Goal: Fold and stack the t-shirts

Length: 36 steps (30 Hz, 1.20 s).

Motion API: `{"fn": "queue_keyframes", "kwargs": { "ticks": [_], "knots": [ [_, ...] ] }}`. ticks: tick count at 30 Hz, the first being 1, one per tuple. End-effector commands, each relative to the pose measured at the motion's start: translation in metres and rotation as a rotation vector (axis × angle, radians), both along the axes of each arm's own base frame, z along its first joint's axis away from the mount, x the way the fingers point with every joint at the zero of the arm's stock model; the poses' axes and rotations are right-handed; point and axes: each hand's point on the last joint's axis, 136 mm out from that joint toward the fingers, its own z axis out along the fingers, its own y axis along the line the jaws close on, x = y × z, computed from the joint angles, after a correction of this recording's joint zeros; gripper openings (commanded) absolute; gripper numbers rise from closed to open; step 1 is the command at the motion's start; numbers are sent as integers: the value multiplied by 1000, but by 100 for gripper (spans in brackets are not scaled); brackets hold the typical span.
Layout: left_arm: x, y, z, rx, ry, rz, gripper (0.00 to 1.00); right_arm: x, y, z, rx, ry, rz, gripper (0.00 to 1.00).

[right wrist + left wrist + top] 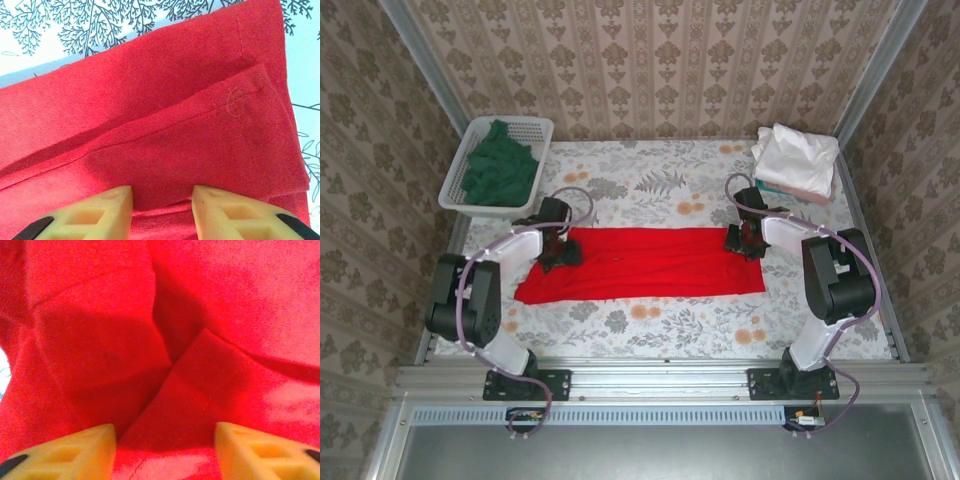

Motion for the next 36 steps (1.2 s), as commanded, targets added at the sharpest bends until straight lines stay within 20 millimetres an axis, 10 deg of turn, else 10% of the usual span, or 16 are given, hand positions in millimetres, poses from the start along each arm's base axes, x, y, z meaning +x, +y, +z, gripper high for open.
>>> {"fn": "queue_keyframes", "kwargs": {
  "ticks": [1,13,22,29,32,36],
  "knots": [
    [0,-4,-6,22,45,-84,41,-12,-2,-10,1,50,8,40],
    [-12,-8,35,-7,-54,-93,0,-14,-7,-12,-6,59,3,39],
    [-42,-41,63,-38,-167,-251,0,-14,-9,-12,-9,64,2,40],
    [-79,-52,44,-39,-133,-298,5,-13,-11,-11,-17,65,5,40],
    [-83,-54,43,-49,-128,-267,42,-12,-12,-11,-22,70,6,40],
    [-78,-58,53,-99,-186,-219,49,-11,-11,-9,-17,65,8,40]
  ]
}}
